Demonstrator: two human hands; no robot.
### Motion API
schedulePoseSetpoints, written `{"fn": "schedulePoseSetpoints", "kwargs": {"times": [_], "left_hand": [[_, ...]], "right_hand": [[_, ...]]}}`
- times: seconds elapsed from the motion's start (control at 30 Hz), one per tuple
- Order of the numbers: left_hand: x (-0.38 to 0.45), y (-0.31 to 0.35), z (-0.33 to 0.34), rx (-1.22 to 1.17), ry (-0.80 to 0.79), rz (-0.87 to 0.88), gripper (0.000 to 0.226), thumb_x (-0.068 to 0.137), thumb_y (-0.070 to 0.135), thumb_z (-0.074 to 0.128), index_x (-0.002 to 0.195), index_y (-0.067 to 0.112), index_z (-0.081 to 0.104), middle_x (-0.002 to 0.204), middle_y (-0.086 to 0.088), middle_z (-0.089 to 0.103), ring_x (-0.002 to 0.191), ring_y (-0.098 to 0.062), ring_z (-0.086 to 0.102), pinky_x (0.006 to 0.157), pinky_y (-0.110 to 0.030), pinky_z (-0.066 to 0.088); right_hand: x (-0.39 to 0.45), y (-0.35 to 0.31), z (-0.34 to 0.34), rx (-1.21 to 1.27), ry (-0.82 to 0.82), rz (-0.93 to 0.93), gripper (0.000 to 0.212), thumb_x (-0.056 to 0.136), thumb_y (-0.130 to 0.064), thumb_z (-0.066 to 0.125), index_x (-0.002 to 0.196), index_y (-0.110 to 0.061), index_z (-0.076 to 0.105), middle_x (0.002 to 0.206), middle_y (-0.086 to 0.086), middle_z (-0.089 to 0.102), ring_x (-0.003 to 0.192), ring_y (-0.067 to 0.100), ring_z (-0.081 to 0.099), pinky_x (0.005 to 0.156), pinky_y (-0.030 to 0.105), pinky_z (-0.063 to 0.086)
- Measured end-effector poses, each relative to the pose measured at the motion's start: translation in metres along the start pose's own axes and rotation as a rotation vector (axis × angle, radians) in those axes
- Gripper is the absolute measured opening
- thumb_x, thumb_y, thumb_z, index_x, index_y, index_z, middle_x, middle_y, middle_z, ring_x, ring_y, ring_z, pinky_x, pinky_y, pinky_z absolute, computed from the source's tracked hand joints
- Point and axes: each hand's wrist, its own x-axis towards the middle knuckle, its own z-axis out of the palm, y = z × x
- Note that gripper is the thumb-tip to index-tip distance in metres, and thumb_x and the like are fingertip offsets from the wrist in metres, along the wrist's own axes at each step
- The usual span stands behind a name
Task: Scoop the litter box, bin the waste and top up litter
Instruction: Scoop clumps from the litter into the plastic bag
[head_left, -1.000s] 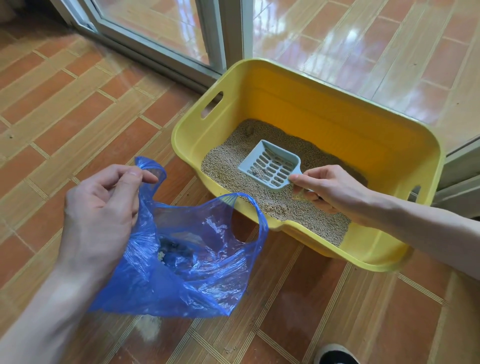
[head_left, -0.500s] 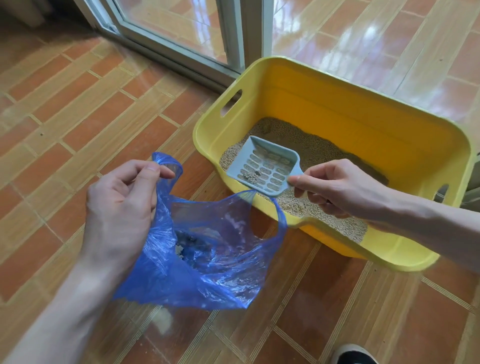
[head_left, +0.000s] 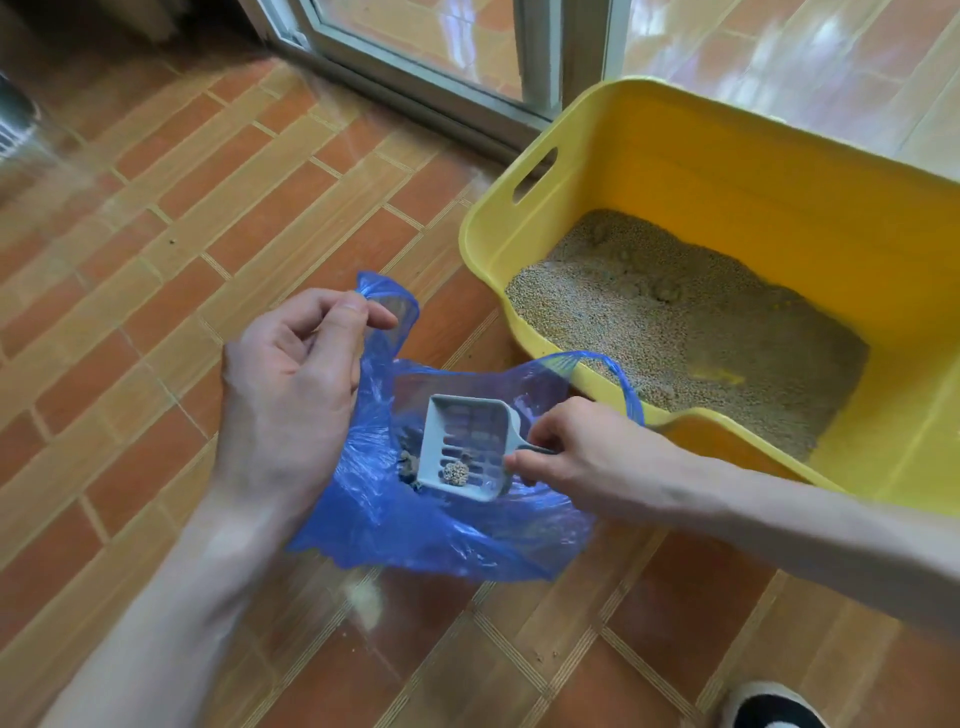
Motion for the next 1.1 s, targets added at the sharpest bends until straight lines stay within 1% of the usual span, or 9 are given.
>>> {"fn": "schedulePoseSetpoints", "kwargs": {"times": [0.13,0.27,0.37,0.43,0.57,0.67,0.87,0.97,1.1], "left_hand": [[-0.005,0.000,-0.005,0.013,0.009,0.005,0.029,0.102,0.031,0.054,0.082,0.022,0.074,0.059,-0.018,0.023,0.051,-0.027,0.018,0.048,-0.034,0.015],[-0.009,0.000,-0.009,0.051,0.009,0.001,0.029,0.099,0.037,0.055,0.084,0.022,0.074,0.062,-0.027,0.023,0.054,-0.038,0.017,0.049,-0.045,0.017],[-0.011,0.001,-0.012,0.059,0.011,0.005,0.029,0.099,0.038,0.055,0.084,0.022,0.074,0.062,-0.028,0.023,0.055,-0.039,0.018,0.050,-0.046,0.018],[-0.012,0.001,-0.014,0.065,0.017,0.010,0.029,0.099,0.037,0.055,0.085,0.022,0.074,0.062,-0.028,0.024,0.054,-0.040,0.018,0.049,-0.048,0.019],[-0.011,-0.001,-0.016,0.075,0.027,0.008,0.029,0.100,0.039,0.055,0.084,0.024,0.075,0.061,-0.030,0.025,0.053,-0.042,0.019,0.047,-0.051,0.021],[-0.010,-0.002,-0.014,0.079,0.019,0.007,0.029,0.100,0.038,0.055,0.084,0.024,0.075,0.061,-0.030,0.026,0.053,-0.042,0.020,0.047,-0.048,0.020],[-0.005,-0.007,-0.006,0.066,0.005,0.020,0.029,0.100,0.037,0.054,0.085,0.022,0.074,0.061,-0.031,0.026,0.053,-0.042,0.019,0.047,-0.047,0.018],[-0.002,-0.009,-0.001,0.049,0.003,0.022,0.029,0.099,0.037,0.054,0.083,0.024,0.074,0.061,-0.028,0.025,0.051,-0.030,0.019,0.049,-0.037,0.017],[0.001,-0.017,0.002,0.006,-0.011,0.009,0.029,0.096,0.043,0.055,0.083,0.026,0.074,0.056,-0.009,0.026,0.049,-0.022,0.020,0.050,-0.032,0.016]], "right_hand": [[0.018,-0.001,0.034,-0.145,0.067,0.009,0.040,0.096,-0.038,0.060,0.066,-0.012,0.050,0.064,0.006,0.055,0.065,0.028,0.053,0.054,0.035,0.035],[0.027,-0.011,0.052,-0.427,0.167,-0.071,0.022,0.102,-0.037,0.046,0.085,-0.022,0.045,0.094,0.006,0.065,0.090,0.036,0.063,0.061,0.034,0.033],[0.029,-0.008,0.058,-0.664,0.237,-0.260,0.018,0.094,-0.031,0.065,0.085,-0.020,0.054,0.079,-0.001,0.062,0.065,0.029,0.066,0.042,0.030,0.016],[0.030,-0.002,0.056,-0.708,0.244,-0.296,0.032,0.075,-0.026,0.085,0.075,-0.020,0.054,0.062,-0.002,0.051,0.040,0.024,0.054,0.042,0.026,-0.001],[0.029,-0.003,0.044,-0.589,0.260,-0.241,0.024,0.100,-0.036,0.056,0.084,-0.022,0.046,0.084,0.001,0.061,0.071,0.032,0.064,0.049,0.032,0.029],[0.029,-0.004,0.033,-0.493,0.286,-0.174,0.027,0.103,-0.043,0.045,0.085,-0.022,0.045,0.093,0.006,0.064,0.086,0.036,0.064,0.059,0.034,0.032],[0.021,-0.005,0.023,-0.515,0.348,-0.307,0.028,0.103,-0.036,0.048,0.082,-0.020,0.041,0.079,0.004,0.060,0.072,0.035,0.064,0.053,0.039,0.045],[0.007,-0.009,0.011,-0.423,0.358,-0.252,0.030,0.101,-0.044,0.047,0.081,-0.021,0.046,0.082,0.006,0.064,0.079,0.035,0.063,0.057,0.036,0.038],[-0.031,-0.012,-0.029,-0.448,0.453,-0.171,0.043,0.096,-0.056,0.050,0.074,-0.019,0.049,0.057,-0.002,0.048,0.061,0.028,0.053,0.051,0.032,0.029]]}}
